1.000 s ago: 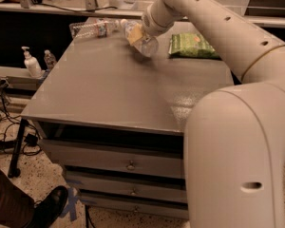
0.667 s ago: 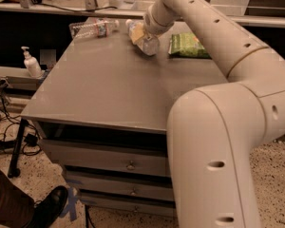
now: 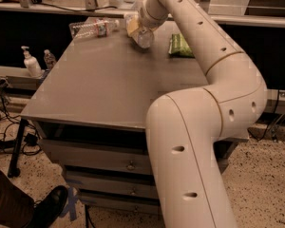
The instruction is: Move blue plastic bottle near water bottle
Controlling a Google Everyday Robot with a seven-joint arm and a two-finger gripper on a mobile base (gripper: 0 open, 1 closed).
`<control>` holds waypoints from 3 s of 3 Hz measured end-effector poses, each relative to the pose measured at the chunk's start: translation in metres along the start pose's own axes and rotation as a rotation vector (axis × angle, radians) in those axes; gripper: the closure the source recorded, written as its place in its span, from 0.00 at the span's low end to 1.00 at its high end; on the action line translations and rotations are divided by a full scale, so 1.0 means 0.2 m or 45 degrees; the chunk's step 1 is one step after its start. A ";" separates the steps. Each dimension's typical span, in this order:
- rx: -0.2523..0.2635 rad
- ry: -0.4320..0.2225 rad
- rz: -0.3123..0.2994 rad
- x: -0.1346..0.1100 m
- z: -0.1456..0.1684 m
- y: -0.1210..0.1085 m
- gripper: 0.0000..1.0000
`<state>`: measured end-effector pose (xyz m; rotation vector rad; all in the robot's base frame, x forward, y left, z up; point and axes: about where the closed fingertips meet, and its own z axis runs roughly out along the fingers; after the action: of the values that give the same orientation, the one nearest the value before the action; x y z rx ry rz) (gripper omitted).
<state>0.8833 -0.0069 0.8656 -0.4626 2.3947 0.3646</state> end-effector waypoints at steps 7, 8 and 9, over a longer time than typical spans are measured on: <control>-0.073 0.054 0.009 0.01 0.10 0.11 0.00; -0.094 0.038 0.015 -0.01 0.06 0.11 0.00; -0.102 0.007 0.011 -0.03 -0.01 0.09 0.00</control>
Offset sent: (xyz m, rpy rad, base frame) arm 0.0220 0.0095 -0.0016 -0.0151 0.0397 0.0076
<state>0.8795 0.0092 0.8746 -0.4903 2.3946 0.4647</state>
